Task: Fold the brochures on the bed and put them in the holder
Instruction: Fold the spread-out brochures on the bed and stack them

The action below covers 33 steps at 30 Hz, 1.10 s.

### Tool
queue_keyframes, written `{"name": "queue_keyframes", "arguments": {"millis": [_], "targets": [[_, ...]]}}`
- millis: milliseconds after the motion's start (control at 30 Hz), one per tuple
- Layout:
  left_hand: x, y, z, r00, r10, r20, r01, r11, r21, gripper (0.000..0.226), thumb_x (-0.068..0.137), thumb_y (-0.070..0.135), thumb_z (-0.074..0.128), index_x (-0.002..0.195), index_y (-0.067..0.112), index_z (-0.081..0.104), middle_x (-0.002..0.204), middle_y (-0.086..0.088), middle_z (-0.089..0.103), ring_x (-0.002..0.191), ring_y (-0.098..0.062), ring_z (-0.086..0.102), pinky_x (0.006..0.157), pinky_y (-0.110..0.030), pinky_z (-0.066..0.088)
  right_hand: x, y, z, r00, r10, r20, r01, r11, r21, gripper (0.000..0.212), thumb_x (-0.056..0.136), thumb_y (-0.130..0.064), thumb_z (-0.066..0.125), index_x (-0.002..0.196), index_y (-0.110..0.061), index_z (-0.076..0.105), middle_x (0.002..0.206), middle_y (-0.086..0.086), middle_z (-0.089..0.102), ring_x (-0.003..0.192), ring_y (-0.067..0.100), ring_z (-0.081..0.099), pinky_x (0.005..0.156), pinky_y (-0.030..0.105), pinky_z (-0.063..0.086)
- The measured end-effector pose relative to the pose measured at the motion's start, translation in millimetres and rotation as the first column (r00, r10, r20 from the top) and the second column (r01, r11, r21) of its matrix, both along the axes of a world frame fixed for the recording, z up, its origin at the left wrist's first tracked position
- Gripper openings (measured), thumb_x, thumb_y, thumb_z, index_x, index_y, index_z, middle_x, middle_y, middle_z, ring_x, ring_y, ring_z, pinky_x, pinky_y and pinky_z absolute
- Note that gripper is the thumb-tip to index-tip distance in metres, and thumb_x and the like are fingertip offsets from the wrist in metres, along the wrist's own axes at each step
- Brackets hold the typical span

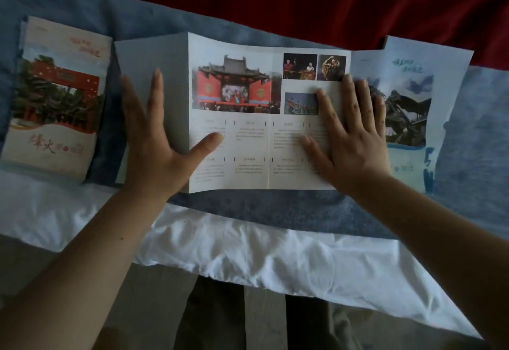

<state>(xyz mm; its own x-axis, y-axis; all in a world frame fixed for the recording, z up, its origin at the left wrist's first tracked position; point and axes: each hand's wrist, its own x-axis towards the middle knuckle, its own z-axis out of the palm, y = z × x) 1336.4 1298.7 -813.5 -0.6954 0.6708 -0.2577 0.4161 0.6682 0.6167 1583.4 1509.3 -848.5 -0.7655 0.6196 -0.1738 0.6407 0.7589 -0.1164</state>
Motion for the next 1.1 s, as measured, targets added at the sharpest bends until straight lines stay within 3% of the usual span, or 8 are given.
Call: {"name": "queue_keyframes", "arguments": {"millis": [100, 267, 367, 433, 533, 700, 833, 1100], "targets": [[8.1, 5.9, 11.0, 0.995, -0.034, 0.096, 0.025, 0.996, 0.088, 0.118, 0.076, 0.084, 0.060, 0.164, 0.036, -0.002, 0.172, -0.006, -0.017, 0.157, -0.013, -0.016, 0.122, -0.038, 0.007, 2.0, -0.4, -0.8, 1.000, 0.008, -0.012, -0.008, 1.000, 0.006, 0.080, 0.101, -0.073, 0.023, 0.165, -0.032, -0.002, 0.172, 0.013, -0.009, 0.158, 0.033, -0.009, 0.126, 0.058, 0.004], [40.6, 31.9, 22.2, 0.985, -0.155, 0.079, 0.152, 0.987, 0.049, 0.103, 0.086, 0.071, 0.053, 0.163, 0.037, -0.007, 0.173, -0.004, -0.012, 0.159, -0.024, -0.015, 0.125, -0.064, 0.005, 4.6, 4.0, 10.8, 1.000, -0.001, -0.030, -0.001, 0.996, -0.086, 0.080, 0.102, -0.071, 0.026, 0.166, -0.027, 0.002, 0.172, 0.012, -0.011, 0.158, 0.030, -0.014, 0.128, 0.050, -0.005], [61.4, 50.0, 26.1, 0.982, -0.183, 0.047, 0.184, 0.983, -0.022, 0.096, 0.086, 0.064, 0.045, 0.162, 0.039, -0.007, 0.173, -0.004, -0.010, 0.158, -0.029, -0.013, 0.122, -0.066, -0.008, 15.0, 6.1, 22.9, 0.997, -0.061, -0.047, 0.055, 0.991, -0.121, 0.079, 0.101, -0.067, 0.037, 0.165, -0.023, 0.016, 0.172, 0.014, -0.006, 0.158, 0.031, -0.010, 0.128, 0.048, -0.006], [73.8, 59.5, 27.4, 0.981, -0.194, 0.005, 0.194, 0.980, -0.052, 0.091, 0.086, 0.062, 0.040, 0.162, 0.041, -0.006, 0.173, -0.006, -0.008, 0.158, -0.033, -0.013, 0.120, -0.067, -0.011, 27.6, 7.6, 32.0, 0.993, -0.115, -0.020, 0.114, 0.993, -0.034, 0.077, 0.100, -0.067, 0.039, 0.163, -0.025, 0.025, 0.172, 0.012, 0.003, 0.159, 0.032, -0.003, 0.127, 0.051, -0.007], [91.1, 72.4, 28.3, 0.979, -0.205, -0.005, 0.204, 0.976, -0.072, 0.089, 0.086, 0.060, 0.036, 0.161, 0.043, -0.009, 0.172, -0.006, -0.010, 0.157, -0.034, -0.014, 0.121, -0.067, -0.012, 50.2, 13.6, 41.7, 0.984, -0.176, 0.014, 0.176, 0.984, -0.005, 0.075, 0.098, -0.068, 0.040, 0.163, -0.034, 0.021, 0.172, 0.008, 0.009, 0.159, 0.032, 0.001, 0.127, 0.053, -0.007], [122.0, 90.8, 28.6, 0.967, -0.253, -0.016, 0.251, 0.964, -0.090, 0.087, 0.089, 0.054, 0.038, 0.159, 0.046, -0.014, 0.172, -0.006, -0.014, 0.157, -0.034, -0.014, 0.121, -0.067, -0.010, 92.3, 26.3, 39.2, 0.970, -0.221, 0.104, 0.228, 0.972, -0.060, 0.078, 0.101, -0.069, 0.020, 0.165, -0.026, 0.009, 0.172, 0.015, 0.000, 0.159, 0.031, -0.006, 0.127, 0.051, -0.008], [142.3, 107.6, 26.4, 0.953, -0.300, -0.038, 0.293, 0.946, -0.136, 0.086, 0.088, 0.057, 0.033, 0.160, 0.043, -0.011, 0.172, -0.010, -0.012, 0.157, -0.038, -0.011, 0.122, -0.068, -0.005, 111.0, 27.7, 28.2, 0.983, -0.171, 0.058, 0.179, 0.972, -0.152, 0.075, 0.105, -0.062, 0.020, 0.166, -0.022, 0.001, 0.171, 0.015, -0.009, 0.158, 0.029, -0.013, 0.128, 0.044, -0.007], [177.1, 136.4, 1.5, 0.952, -0.299, -0.066, 0.276, 0.931, -0.237, 0.081, 0.091, 0.072, 0.020, 0.160, 0.044, -0.011, 0.171, -0.014, -0.016, 0.156, -0.040, -0.015, 0.120, -0.070, -0.006, 111.9, 23.5, 19.5, 0.986, -0.168, -0.017, 0.165, 0.978, -0.125, 0.071, 0.107, -0.054, 0.023, 0.166, -0.016, 0.006, 0.171, 0.018, -0.006, 0.158, 0.032, -0.009, 0.128, 0.045, -0.004]]}}
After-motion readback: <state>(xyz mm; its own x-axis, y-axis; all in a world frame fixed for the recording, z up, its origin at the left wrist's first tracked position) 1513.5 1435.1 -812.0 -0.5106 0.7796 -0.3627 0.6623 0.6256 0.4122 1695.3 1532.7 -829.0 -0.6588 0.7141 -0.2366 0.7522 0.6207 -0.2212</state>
